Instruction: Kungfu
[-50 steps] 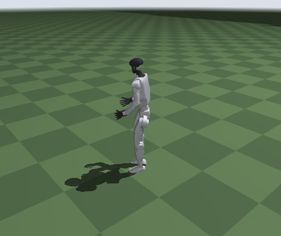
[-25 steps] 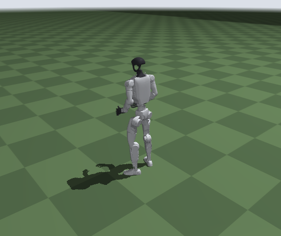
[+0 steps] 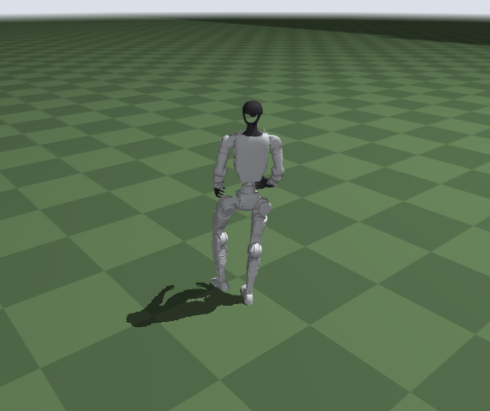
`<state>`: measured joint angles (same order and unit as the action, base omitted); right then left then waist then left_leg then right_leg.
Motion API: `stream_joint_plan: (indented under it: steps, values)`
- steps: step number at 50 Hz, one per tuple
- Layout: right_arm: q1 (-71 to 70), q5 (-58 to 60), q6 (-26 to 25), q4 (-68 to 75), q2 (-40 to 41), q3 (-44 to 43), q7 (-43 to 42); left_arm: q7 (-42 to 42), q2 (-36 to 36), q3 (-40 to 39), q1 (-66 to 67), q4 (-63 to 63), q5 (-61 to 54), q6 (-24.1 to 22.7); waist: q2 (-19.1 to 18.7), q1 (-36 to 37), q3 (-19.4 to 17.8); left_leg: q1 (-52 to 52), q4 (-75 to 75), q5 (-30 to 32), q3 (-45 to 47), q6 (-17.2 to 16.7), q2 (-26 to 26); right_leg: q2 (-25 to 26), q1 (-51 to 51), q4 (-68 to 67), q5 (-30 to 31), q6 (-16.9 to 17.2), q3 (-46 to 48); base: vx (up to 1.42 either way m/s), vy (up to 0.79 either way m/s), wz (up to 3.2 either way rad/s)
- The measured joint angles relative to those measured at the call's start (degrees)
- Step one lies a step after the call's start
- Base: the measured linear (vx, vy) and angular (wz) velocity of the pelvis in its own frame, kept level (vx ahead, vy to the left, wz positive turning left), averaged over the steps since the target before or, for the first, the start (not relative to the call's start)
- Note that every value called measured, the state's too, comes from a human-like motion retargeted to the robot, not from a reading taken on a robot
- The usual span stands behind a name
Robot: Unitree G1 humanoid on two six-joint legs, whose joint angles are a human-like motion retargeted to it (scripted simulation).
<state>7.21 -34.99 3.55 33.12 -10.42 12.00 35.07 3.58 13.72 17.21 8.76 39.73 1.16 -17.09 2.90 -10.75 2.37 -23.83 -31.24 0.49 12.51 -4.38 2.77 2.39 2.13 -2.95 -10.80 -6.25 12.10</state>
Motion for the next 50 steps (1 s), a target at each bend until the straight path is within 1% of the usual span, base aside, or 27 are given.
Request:
stream_joint_plan:
  steps: [5,8,9,10,12,13,15,18,19,20,21,22,23,25,27,28,30,31,33,35,37,38,40,42,45,47,50]
  values:
    - [-0.4,1.0,-0.2,0.8,1.3,0.3,0.3,-1.1,-0.5,-1.4,3.0,-2.1,0.5,1.0,-2.0,2.3,-1.5,-3.7,10.8,3.0,-0.7,0.6,-4.6,4.2,2.7,-0.4,-1.0,-1.9,-8.2,0.3,-0.27,-1.56]
    - [-0.1,-0.4,0.2,1.6,2.9,0.7,0.0,-2.5,-1.2,-1.9,3.9,-2.2,-1.9,1.0,-3.2,3.4,-2.2,-4.8,17.5,5.5,1.5,-0.9,-5.7,7.0,4.6,-0.9,-1.8,-2.4,-11.6,0.43,-0.34,-1.12]
    - [-0.1,-1.0,0.3,1.9,3.3,0.9,-0.1,-2.7,-1.3,-1.8,3.9,-2.1,-2.5,1.0,-3.5,3.4,-2.3,-4.9,19.4,5.4,2.9,-1.0,-5.9,7.7,5.2,-1.0,-2.0,-2.4,-12.2,0.41,-0.29,-0.7]
    - [0.0,-1.4,0.4,2.3,3.7,1.0,-0.1,-2.8,-1.3,-1.7,3.8,-2.0,-3.0,1.1,-3.7,3.3,-2.4,-5.0,21.2,4.9,4.5,-0.9,-6.2,8.4,5.7,-1.0,-2.1,-2.2,-12.6,0.44,-0.31,-0.5]
    - [0.2,-1.9,0.5,2.8,4.0,1.2,-0.2,-2.5,-1.1,-1.6,3.6,-2.0,-2.6,1.1,-3.3,3.0,-2.0,-4.5,23.5,1.7,7.4,0.7,-7.2,8.8,6.7,-1.3,-1.8,-1.2,-12.9,0.43,-0.3,-0.39]
    - [0.2,-2.1,0.6,3.2,4.2,1.4,-0.3,-2.4,-0.8,-1.7,3.4,-2.1,-2.3,1.2,-3.2,2.8,-1.8,-4.0,23.9,0.3,8.4,0.6,-7.4,9.2,7.1,-1.6,-1.6,-0.5,-13.1,0.52,-0.34,-0.48]
    - [0.8,-2.2,1.0,3.5,4.6,1.7,-0.8,-1.6,-0.9,-2.0,3.9,-2.2,-1.6,1.3,-2.3,3.5,-1.0,-2.3,24.1,-0.3,10.2,1.1,-7.4,9.4,8.2,-2.0,-0.5,1.6,-14.4,0.63,-0.4,-0.65]
    - [1.2,-3.5,1.7,4.5,5.5,1.7,-1.8,-1.6,-1.0,-3.3,3.6,-1.3,-0.7,1.3,0.3,3.4,0.6,-1.2,21.4,2.4,12.2,11.0,-7.6,8.9,8.7,-3.4,2.8,5.9,-15.6,0.73,-0.47,-0.51]
    - [1.6,-4.0,1.6,5.0,5.9,1.9,-1.7,-2.3,-1.3,-3.6,3.8,-0.4,-1.4,1.1,1.4,3.2,1.5,-0.8,21.8,1.7,9.9,12.5,-8.7,8.5,8.8,-4.1,4.7,8.2,-15.7,0.84,-0.5,-0.43]
    - [2.1,-4.6,1.4,5.6,6.4,2.1,-1.4,-3.2,-1.6,-3.9,4.0,0.8,-2.2,1.0,2.5,2.8,2.6,-0.3,22.5,0.0,5.6,13.2,-10.4,8.1,8.7,-4.9,6.9,11.0,-15.7,0.84,-0.49,-0.13]
    - [2.6,-5.1,1.0,6.6,6.7,2.6,-1.2,-4.5,-1.8,-4.0,4.0,2.4,-3.6,0.8,3.2,1.3,3.8,0.3,22.3,-0.5,6.4,12.2,-10.2,7.7,8.4,-6.2,10.2,15.2,-14.5,0.74,-0.56,0.03]
    - [2.9,-5.7,0.5,7.6,7.0,3.2,-1.1,-5.9,-1.7,-4.1,3.9,3.8,-5.0,0.9,3.7,0.1,4.8,0.6,22.0,-0.9,6.9,10.9,-9.3,8.1,7.6,-7.7,13.9,18.7,-12.8,0.53,-0.8,-0.01]
    - [2.8,-6.5,0.2,8.5,7.3,4.1,-1.2,-7.6,-1.1,-4.2,3.4,5.1,-6.5,1.2,3.9,-0.6,5.4,0.3,21.4,-1.0,6.7,8.8,-7.2,9.8,6.1,-9.5,18.3,20.6,-10.1,0.3,-1.1,-0.3]
    - [1.7,-8.8,-0.5,9.3,6.8,5.2,-1.7,-11.5,1.0,-3.0,1.7,5.6,-9.4,2.7,2.8,-1.1,5.0,0.1,19.4,-2.1,3.5,4.0,-1.8,13.7,1.7,-15.6,23.6,21.2,-1.5,0.05,-1.28,-0.59]
    - [0.0,-10.9,-1.2,8.7,5.5,5.4,-1.9,-15.8,3.4,-2.3,0.6,3.6,-8.6,4.4,0.7,0.2,4.4,1.0,17.9,-4.0,4.3,1.8,3.1,15.5,-2.5,-22.6,25.8,21.2,5.6,0.2,-0.77,-0.86]
    - [-0.8,-11.2,-1.6,8.2,4.7,5.0,-1.7,-18.5,4.3,-2.6,0.4,2.3,-6.9,5.5,-0.4,0.8,4.2,1.7,17.4,-4.9,5.0,1.4,4.7,15.7,-4.4,-25.5,26.1,21.2,7.5,0.44,-0.11,-0.73]
    - [-1.6,-9.4,-2.2,7.3,3.3,3.8,-0.2,-24.0,5.5,-4.1,0.7,-0.1,-1.7,8.4,-2.6,1.5,4.2,3.4,17.4,-6.9,5.1,2.3,5.9,13.8,-7.3,-29.9,21.5,21.2,8.4,0.79,0.42,-0.47]
    - [-1.4,-6.8,-2.0,7.4,3.0,2.8,1.1,-26.2,5.9,-5.3,1.2,-1.1,1.2,9.6,-3.8,1.2,5.0,4.7,18.1,-7.9,4.9,2.9,5.6,10.8,-8.2,-30.5,19.7,21.2,10.0,0.99,0.64,-0.12]
    - [-0.7,-0.1,-0.7,8.7,2.5,0.2,3.5,-29.8,6.5,-7.3,2.6,-3.1,6.4,11.4,-5.9,-0.2,6.0,8.4,20.2,-9.6,4.1,4.3,3.4,4.9,-9.0,-30.3,16.1,21.2,12.6,0.85,0.61,0.62]
    - [0.0,7.8,1.8,11.4,2.0,-3.3,3.9,-31.4,7.3,-8.7,3.8,-4.4,10.4,11.9,-6.8,-2.0,5.3,13.1,22.3,-10.5,2.2,5.3,0.0,-0.7,-9.0,-29.5,11.9,21.2,14.2,0.61,0.34,1.39]
    - [0.1,14.5,3.4,15.4,1.9,-6.3,-0.1,-30.4,8.2,-10.2,4.2,-3.7,12.8,11.8,-6.3,-3.1,4.2,16.0,23.3,-10.9,0.0,5.0,-1.4,-3.3,-10.6,-26.5,9.6,19.6,13.2,0.39,-0.01,1.34]
    - [0.0,17.2,3.4,18.0,2.3,-7.8,-3.6,-29.4,8.7,-10.8,4.3,-2.7,13.3,11.9,-6.0,-3.5,3.7,17.0,23.6,-11.0,-1.1,4.9,-2.0,-4.3,-11.6,-24.7,9.2,19.1,11.7,0.35,-0.11,1.31]
    - [-0.1,20.2,1.7,23.7,3.7,-11.1,-11.8,-27.7,9.4,-11.8,4.0,0.3,13.5,12.1,-5.6,-4.1,2.6,18.9,23.8,-11.3,-3.3,4.8,-3.0,-6.2,-13.2,-20.7,9.2,17.7,8.7,0.47,-0.2,1.45]
    - [0.2,17.4,1.3,29.1,4.3,-14.1,-17.2,-27.7,10.0,-12.0,3.1,4.5,14.0,13.1,-5.0,-4.5,1.6,20.4,23.7,-11.6,-6.1,4.9,-3.9,-7.9,-13.8,-16.3,9.8,15.7,6.2,0.35,-0.18,1.82]
    - [0.4,9.4,4.4,37.8,3.7,-17.8,-19.6,-29.7,10.4,-11.7,0.2,11.1,16.8,16.8,-4.0,-5.1,-0.8,22.6,23.4,-12.0,-11.1,5.1,-5.0,-9.9,-13.4,-10.2,11.2,13.7,0.7,0.2,-0.19,2.32]
    - [0.6,7.5,5.3,44.0,2.8,-19.9,-19.9,-30.5,9.9,-12.2,-2.0,14.7,19.0,19.1,-3.5,-5.6,-3.2,24.4,23.2,-12.1,-14.6,5.3,-5.8,-9.9,-12.2,-6.8,12.2,15.5,-6.7,0.18,-0.27,2.58]
    - [1.6,10.0,5.1,51.8,1.4,-20.8,-22.0,-28.9,8.5,-13.5,-4.2,18.9,20.2,19.8,-2.7,-6.2,-6.2,26.6,22.9,-12.3,-19.9,5.3,-6.7,-9.1,-9.6,-2.9,14.6,20.6,-18.6,0.1,-0.34,2.34]
